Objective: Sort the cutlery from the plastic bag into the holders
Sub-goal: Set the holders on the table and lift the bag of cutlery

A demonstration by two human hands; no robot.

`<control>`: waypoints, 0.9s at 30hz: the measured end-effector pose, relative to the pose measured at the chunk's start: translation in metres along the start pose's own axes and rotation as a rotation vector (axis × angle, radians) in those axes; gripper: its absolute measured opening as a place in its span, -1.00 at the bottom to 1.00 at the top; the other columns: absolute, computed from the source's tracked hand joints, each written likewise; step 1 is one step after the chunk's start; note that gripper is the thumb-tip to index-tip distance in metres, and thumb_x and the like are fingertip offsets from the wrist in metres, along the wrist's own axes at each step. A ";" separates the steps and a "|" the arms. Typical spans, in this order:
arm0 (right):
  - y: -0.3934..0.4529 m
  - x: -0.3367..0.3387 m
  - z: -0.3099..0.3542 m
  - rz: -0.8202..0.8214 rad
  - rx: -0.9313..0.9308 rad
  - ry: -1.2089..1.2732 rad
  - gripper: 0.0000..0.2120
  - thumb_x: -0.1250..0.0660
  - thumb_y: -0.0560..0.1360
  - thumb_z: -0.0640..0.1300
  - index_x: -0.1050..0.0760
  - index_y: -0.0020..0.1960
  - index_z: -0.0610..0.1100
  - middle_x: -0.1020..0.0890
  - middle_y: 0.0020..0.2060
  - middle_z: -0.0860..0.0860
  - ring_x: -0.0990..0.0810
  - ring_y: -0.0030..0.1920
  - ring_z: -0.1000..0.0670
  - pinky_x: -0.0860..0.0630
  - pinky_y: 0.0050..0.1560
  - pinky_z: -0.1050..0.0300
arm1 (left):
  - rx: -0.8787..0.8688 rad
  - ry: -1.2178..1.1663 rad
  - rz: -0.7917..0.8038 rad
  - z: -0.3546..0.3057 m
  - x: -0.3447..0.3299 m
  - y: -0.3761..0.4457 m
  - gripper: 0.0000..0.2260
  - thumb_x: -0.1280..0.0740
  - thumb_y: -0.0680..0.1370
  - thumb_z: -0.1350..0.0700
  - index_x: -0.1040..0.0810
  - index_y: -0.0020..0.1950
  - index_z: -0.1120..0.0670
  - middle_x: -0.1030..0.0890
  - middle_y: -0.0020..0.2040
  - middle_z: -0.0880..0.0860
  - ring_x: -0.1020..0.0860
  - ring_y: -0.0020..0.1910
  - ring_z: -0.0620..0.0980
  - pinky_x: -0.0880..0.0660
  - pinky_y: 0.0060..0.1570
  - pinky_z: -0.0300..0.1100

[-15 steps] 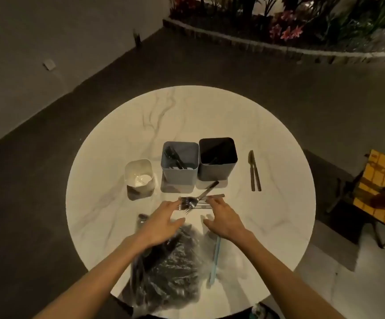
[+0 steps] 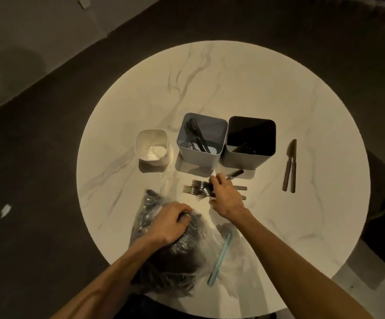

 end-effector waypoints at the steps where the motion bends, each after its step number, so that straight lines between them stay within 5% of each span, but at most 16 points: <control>1: 0.002 -0.001 0.000 0.002 -0.004 -0.019 -0.48 -0.49 0.46 -0.12 -0.38 0.35 -0.10 -0.41 0.28 -0.08 -0.50 0.22 -0.15 -0.60 0.12 -0.09 | 0.018 -0.007 -0.006 0.001 0.001 0.001 -0.79 -0.33 0.61 0.05 -0.64 0.22 0.00 -0.63 0.18 -0.03 -0.54 0.17 -0.06 -0.44 0.31 -0.09; 8: -0.007 -0.012 0.006 0.100 0.039 -0.154 -0.80 -0.34 0.59 -0.04 -0.53 0.16 -0.11 -0.62 0.10 -0.08 -0.61 0.04 -0.10 -0.56 0.05 0.00 | 0.067 -0.046 -0.039 0.000 0.006 -0.001 -0.81 -0.34 0.61 0.11 -0.64 0.20 0.01 -0.66 0.14 -0.03 -0.57 0.12 -0.08 -0.47 0.27 -0.16; 16: -0.021 -0.001 -0.006 0.052 0.029 -0.125 -0.78 -0.29 0.63 -0.10 -0.52 0.26 -0.13 -0.59 0.14 -0.10 -0.61 0.05 -0.09 -0.56 0.07 0.04 | 0.144 -0.123 -0.047 -0.004 0.025 -0.012 -0.79 -0.33 0.62 0.13 -0.62 0.24 0.02 -0.65 0.18 0.00 -0.58 0.15 -0.09 -0.48 0.31 -0.14; 22: -0.025 0.023 -0.014 0.078 -0.025 0.096 -0.76 -0.25 0.65 0.01 -0.55 0.14 -0.14 -0.66 0.00 -0.12 -0.56 -0.14 -0.08 -0.47 -0.16 0.09 | 0.179 -0.182 -0.009 -0.014 0.039 -0.010 -0.78 -0.28 0.64 0.15 -0.62 0.24 0.05 -0.68 0.12 0.04 -0.60 0.12 -0.04 -0.40 0.10 -0.33; 27: -0.041 0.069 0.016 0.046 0.034 0.490 -0.78 -0.41 0.55 0.02 -0.65 0.05 -0.12 -0.67 -0.15 -0.01 -0.59 -0.16 0.02 -0.55 -0.09 0.11 | 0.152 -0.425 0.115 -0.048 0.046 -0.001 -0.74 -0.39 0.58 -0.08 -0.61 0.22 -0.01 -0.67 0.10 -0.04 -0.66 0.07 -0.04 -0.57 0.19 -0.08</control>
Point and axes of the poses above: each hand's wrist, its own y-axis towards the middle knuckle, its own x-axis out of the back of the hand, z = x × y, the point moved 10 cm from there along y, towards the middle knuckle
